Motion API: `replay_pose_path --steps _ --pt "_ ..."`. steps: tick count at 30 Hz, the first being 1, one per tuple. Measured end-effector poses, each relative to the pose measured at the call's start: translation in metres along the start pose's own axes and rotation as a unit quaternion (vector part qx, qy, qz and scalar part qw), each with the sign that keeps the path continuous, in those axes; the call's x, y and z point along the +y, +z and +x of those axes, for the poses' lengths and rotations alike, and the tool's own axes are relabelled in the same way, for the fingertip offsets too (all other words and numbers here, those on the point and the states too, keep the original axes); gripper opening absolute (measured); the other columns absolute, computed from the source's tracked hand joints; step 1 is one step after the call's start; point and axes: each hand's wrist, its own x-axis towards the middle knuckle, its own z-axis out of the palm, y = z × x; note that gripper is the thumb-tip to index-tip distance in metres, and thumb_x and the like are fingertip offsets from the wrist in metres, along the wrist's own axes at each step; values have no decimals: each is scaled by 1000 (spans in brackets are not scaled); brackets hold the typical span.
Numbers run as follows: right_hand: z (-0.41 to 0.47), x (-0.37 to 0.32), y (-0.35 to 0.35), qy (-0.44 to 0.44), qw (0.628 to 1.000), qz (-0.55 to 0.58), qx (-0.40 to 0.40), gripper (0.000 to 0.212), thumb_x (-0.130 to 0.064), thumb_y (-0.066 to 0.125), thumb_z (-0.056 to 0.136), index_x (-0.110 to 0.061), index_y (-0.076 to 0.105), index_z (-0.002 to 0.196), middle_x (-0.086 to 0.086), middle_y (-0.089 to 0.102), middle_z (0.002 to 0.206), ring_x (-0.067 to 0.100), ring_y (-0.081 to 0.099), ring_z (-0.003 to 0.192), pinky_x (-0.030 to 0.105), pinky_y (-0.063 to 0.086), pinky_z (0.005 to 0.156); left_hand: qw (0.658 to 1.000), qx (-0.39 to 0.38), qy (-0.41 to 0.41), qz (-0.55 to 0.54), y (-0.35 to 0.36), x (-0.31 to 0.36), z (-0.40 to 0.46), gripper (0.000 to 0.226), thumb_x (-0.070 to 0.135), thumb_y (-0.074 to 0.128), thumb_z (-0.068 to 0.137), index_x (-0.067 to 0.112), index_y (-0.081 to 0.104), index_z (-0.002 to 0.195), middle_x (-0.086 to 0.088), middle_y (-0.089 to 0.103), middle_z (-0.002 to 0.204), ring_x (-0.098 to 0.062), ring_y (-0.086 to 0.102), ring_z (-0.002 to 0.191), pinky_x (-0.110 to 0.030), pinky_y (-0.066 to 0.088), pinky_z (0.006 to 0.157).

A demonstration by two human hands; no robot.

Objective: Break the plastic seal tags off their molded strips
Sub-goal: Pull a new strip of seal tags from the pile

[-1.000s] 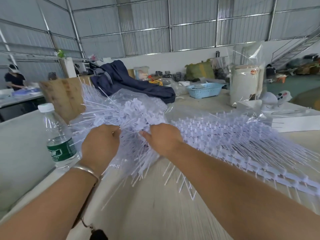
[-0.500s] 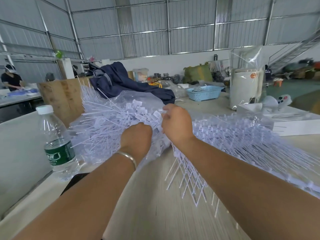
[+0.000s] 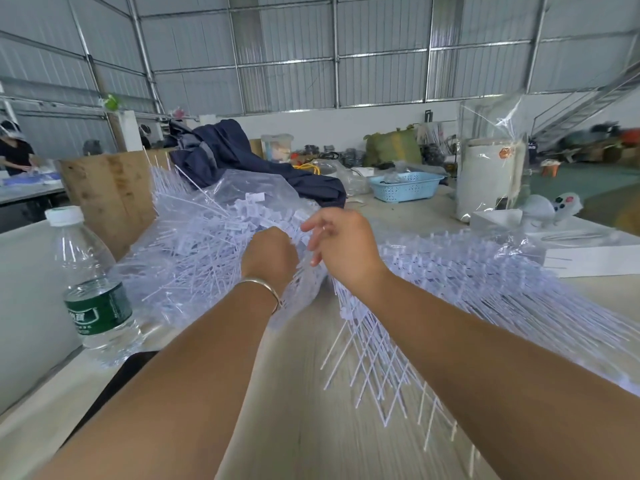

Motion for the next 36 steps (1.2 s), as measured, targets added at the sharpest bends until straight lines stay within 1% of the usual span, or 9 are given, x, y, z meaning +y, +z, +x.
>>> replay_pose_path --steps 3,7,12,16,19,23,27,31,36 --pt "-4 -4 4 63 994 87 -28 43 17 36 76 -13 68 72 7 62 56 9 59 47 15 41 58 994 -49 43 90 1 0 -14 26 4 49 94 5 57 118 -14 59 121 -31 59 112 -37 47 87" --pt "-2 -11 -7 77 988 132 -11 38 14 43 76 -16 66 75 6 63 57 11 60 49 16 40 57 981 -65 90 156 -16 0 -15 27 8 46 95 6 53 121 -12 57 120 -32 59 111 -38 47 84" --pt "-11 -11 -23 78 988 89 -101 22 7 59 83 -11 67 92 15 71 85 17 68 65 20 47 57 994 -21 101 48 -24 -10 -25 32 13 44 93 16 56 63 -3 54 79 -31 61 83 -32 40 58" --pt "-22 -5 -44 84 991 67 -77 20 4 58 86 -12 70 81 9 70 89 17 67 56 18 46 49 997 28 50 -55 -30 -10 -40 29 9 47 86 13 52 58 -7 58 75 -32 56 73 -28 38 60" --pt "-28 16 -73 88 985 -149 -14 21 1 48 86 -4 69 83 10 68 83 26 67 62 30 55 60 982 113 13 -154 -41 1 -53 24 10 49 88 18 70 78 -7 63 99 -30 60 83 -32 46 70" --pt "-53 57 -120 179 882 -432 -58 8 -9 45 88 -9 52 93 8 61 102 25 56 86 31 48 74 967 180 83 -158 -44 32 -89 18 16 52 89 16 69 92 -5 59 97 -28 59 78 -32 43 62" --pt "-86 84 -144 234 891 -371 -115 31 -28 58 88 -22 50 117 -3 56 102 20 58 87 31 49 79 979 84 155 -102 -19 57 -123 14 18 51 89 16 64 86 0 56 89 -25 58 79 -30 38 59" --pt "-106 98 -152 185 923 -326 -85 30 -24 63 86 -21 61 116 -7 61 95 15 60 82 25 44 67 985 -96 140 -40 12 62 -131 29 26 50 95 10 56 119 -11 51 129 -23 55 105 -32 46 77" --pt "-102 98 -154 132 949 -285 -24 24 -10 53 92 -16 66 112 -1 62 103 9 55 74 19 38 57 984 -128 92 -81 21 58 -140 41 30 51 95 14 46 132 -2 60 107 -9 51 69 -27 40 65"
